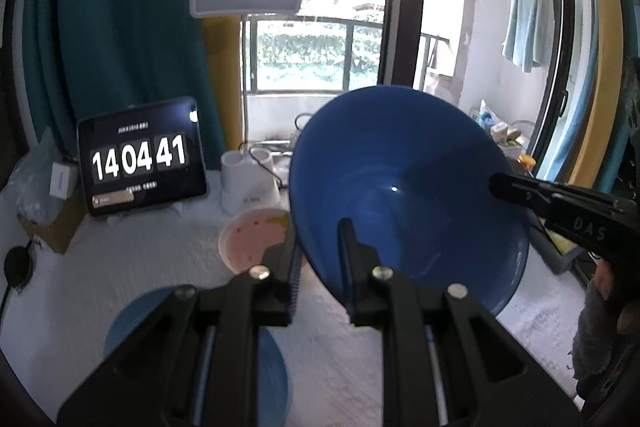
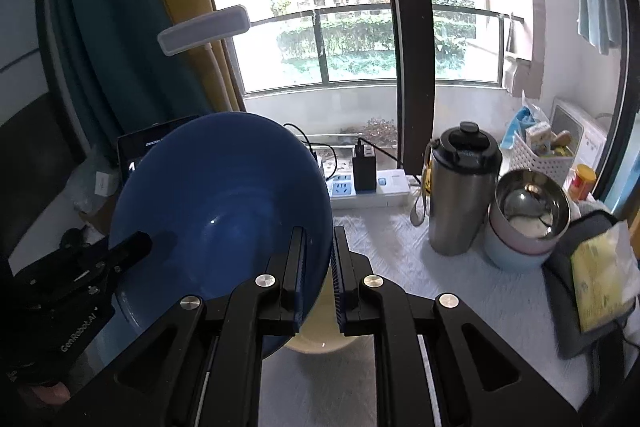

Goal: Organize plates and bowls

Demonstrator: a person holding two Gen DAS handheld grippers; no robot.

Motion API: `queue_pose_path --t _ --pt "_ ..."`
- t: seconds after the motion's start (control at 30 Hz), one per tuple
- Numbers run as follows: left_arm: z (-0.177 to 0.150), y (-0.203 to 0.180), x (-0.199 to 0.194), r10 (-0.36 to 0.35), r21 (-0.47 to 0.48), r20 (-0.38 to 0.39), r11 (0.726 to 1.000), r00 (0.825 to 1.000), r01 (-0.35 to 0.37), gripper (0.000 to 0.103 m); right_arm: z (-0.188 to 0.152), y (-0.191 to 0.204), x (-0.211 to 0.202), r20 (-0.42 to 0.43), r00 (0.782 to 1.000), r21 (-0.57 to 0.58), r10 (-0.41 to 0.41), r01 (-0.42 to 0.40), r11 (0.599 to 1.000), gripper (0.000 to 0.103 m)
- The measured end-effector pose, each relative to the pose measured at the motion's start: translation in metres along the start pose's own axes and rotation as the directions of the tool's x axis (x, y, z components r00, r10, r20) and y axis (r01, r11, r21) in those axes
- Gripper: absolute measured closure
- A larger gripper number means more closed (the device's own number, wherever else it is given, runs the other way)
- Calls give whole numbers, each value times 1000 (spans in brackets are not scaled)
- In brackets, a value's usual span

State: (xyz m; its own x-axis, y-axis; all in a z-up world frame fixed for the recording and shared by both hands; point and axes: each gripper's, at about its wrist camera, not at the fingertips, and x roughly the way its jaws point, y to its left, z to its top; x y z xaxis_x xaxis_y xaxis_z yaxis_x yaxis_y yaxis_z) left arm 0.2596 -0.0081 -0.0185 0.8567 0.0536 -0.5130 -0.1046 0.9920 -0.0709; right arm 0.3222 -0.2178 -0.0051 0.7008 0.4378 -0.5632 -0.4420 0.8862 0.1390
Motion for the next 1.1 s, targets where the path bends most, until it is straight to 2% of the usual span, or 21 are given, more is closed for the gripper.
queue_pose_path --t 0.23,0.47,0.63,0.8,1.1 --pt "-25 0 -6 -24 -43 -70 999 997 21 85 -20 5 -17 -5 1000 9 8 -8 1000 90" --pt "-48 -7 -7 -26 -40 -120 999 992 22 85 -38 12 -30 -18 1000 -24 -6 6 1000 90" --pt "-65 -12 -6 -44 -29 -153 999 987 40 85 -58 7 -37 -35 999 12 -20 21 1000 90" --pt "-84 -17 0 -93 -55 -237 995 967 82 85 -79 1 -37 -79 996 42 -33 36 998 89" --pt "-103 -20 -2 -113 -74 -289 993 951 96 84 -95 0 -45 -101 995 68 -18 25 997 89"
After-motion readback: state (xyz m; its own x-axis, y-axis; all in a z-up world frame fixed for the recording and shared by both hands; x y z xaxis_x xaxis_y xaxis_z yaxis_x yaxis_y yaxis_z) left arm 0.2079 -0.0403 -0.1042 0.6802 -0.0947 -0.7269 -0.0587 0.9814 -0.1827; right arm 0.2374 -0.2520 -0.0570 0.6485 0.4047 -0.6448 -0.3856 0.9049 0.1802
